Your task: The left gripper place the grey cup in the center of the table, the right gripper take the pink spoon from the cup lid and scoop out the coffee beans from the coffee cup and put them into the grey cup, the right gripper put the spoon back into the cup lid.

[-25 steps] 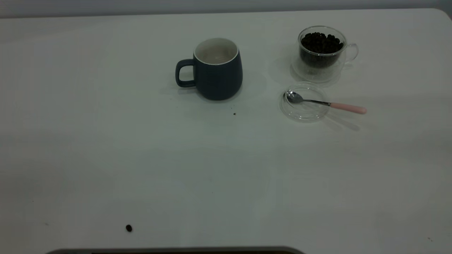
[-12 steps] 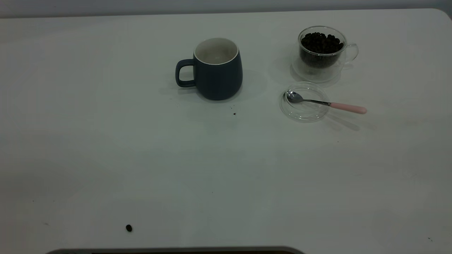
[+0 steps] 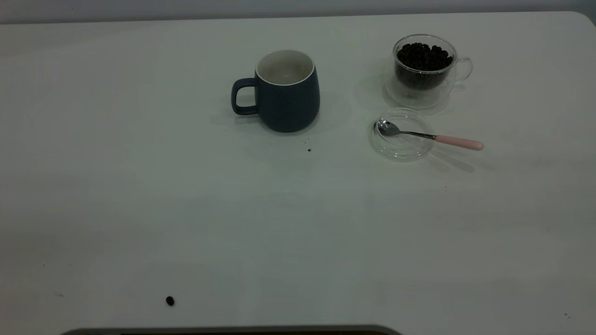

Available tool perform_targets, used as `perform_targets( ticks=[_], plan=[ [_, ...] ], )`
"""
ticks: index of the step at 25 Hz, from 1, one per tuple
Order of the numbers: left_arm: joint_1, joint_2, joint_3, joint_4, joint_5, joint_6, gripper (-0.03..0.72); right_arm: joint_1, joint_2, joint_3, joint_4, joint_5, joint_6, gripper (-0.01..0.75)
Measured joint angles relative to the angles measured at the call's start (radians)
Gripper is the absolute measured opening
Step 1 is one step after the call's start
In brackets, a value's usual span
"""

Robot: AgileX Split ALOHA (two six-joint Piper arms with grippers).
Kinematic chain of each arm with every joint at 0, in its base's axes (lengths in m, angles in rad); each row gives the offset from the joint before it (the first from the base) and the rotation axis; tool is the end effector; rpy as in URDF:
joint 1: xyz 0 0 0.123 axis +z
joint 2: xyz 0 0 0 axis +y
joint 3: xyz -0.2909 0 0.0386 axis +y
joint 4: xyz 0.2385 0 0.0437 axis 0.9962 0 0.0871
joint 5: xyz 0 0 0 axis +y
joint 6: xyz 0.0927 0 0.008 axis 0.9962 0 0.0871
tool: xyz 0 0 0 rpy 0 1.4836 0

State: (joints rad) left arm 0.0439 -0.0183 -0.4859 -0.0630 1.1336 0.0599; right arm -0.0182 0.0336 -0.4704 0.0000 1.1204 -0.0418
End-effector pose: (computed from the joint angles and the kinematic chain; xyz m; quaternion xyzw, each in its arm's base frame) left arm -0.0240 -0.0064 0.2618 0.0094 0.8702 -0.0059 0.4926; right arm -0.0149 0.0003 0.2595 -0.0104 0.8836 -0.0140 0.4679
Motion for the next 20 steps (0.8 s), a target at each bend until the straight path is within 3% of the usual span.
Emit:
perform_targets(
  ticks=[20],
  plan=[
    [0.0,0.0,0.0,0.0,0.0,0.0,0.565,-0.008,0.0,0.0,0.008,0.0,-0.021,0.415]
  ],
)
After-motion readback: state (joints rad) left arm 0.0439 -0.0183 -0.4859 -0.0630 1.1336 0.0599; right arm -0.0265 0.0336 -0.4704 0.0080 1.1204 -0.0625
